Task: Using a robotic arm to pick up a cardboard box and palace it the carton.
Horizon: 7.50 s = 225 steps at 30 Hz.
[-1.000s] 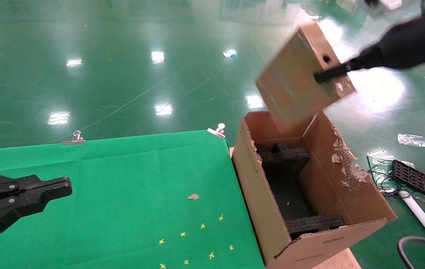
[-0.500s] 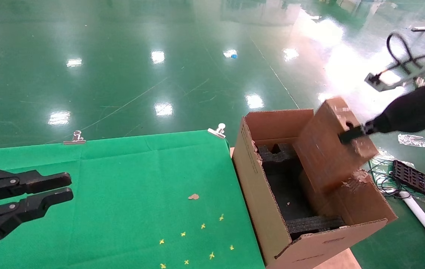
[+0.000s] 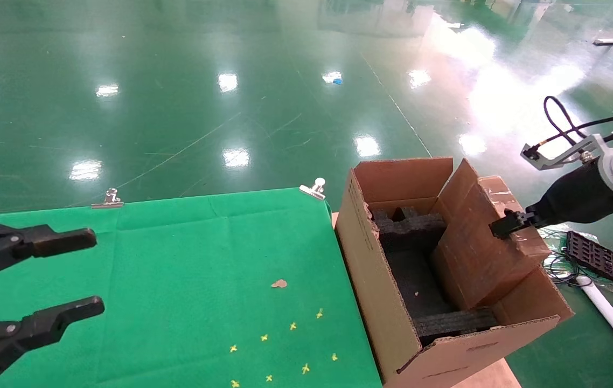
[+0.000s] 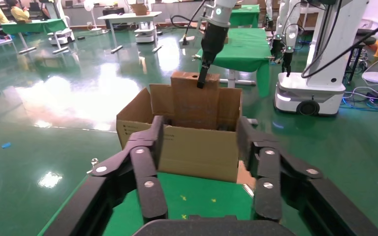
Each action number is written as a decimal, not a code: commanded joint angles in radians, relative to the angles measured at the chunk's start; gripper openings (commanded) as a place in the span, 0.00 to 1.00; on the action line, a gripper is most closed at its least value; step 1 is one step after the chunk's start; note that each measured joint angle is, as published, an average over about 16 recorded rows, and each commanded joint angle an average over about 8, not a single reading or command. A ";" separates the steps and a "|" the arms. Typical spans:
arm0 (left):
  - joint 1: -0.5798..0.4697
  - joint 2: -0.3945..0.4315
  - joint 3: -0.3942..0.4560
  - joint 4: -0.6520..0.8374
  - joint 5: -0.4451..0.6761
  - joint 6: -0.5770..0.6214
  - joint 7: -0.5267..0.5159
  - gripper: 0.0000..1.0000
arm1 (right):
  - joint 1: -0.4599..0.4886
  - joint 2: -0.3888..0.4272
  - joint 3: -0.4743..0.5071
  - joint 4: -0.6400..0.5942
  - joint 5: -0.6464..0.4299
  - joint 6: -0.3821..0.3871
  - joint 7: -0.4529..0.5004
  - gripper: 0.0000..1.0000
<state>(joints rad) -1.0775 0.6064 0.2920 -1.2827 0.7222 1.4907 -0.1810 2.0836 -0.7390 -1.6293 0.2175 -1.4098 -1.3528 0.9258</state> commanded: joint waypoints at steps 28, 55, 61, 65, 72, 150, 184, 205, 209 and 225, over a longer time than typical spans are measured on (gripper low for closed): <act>0.000 -0.001 0.002 0.000 -0.001 -0.001 0.001 1.00 | -0.375 -0.137 0.055 -0.158 0.097 0.264 -0.017 0.00; -0.001 -0.001 0.003 0.000 -0.002 -0.001 0.002 1.00 | -0.450 -0.122 0.124 -0.200 0.197 0.344 -0.158 1.00; -0.001 -0.001 0.004 0.000 -0.002 -0.002 0.002 1.00 | -0.437 -0.129 0.118 -0.208 0.189 0.337 -0.154 1.00; -0.001 -0.002 0.004 0.000 -0.003 -0.002 0.002 1.00 | -0.423 -0.133 0.112 -0.212 0.180 0.333 -0.152 1.00; -0.001 -0.002 0.004 0.000 -0.003 -0.002 0.002 1.00 | -0.384 -0.137 0.102 -0.215 0.166 0.313 -0.146 1.00; -0.002 -0.003 0.008 0.001 -0.006 -0.003 0.004 1.00 | -0.744 0.111 1.061 0.798 0.576 -0.076 -0.657 1.00; -0.002 -0.004 0.009 0.002 -0.006 -0.004 0.005 1.00 | -1.019 0.129 1.360 1.076 0.685 -0.146 -0.740 1.00; -0.002 -0.004 0.009 0.002 -0.006 -0.004 0.005 1.00 | -1.008 0.128 1.348 1.065 0.679 -0.142 -0.738 1.00; -0.002 -0.004 0.009 0.002 -0.006 -0.004 0.005 1.00 | -1.008 0.128 1.348 1.065 0.679 -0.142 -0.737 1.00; -0.002 -0.004 0.009 0.002 -0.006 -0.004 0.005 1.00 | -1.007 0.128 1.346 1.064 0.678 -0.142 -0.737 1.00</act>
<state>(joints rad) -1.0795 0.6027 0.3009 -1.2811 0.7158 1.4870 -0.1762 1.0769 -0.6112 -0.2830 1.2810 -0.7317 -1.4945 0.1888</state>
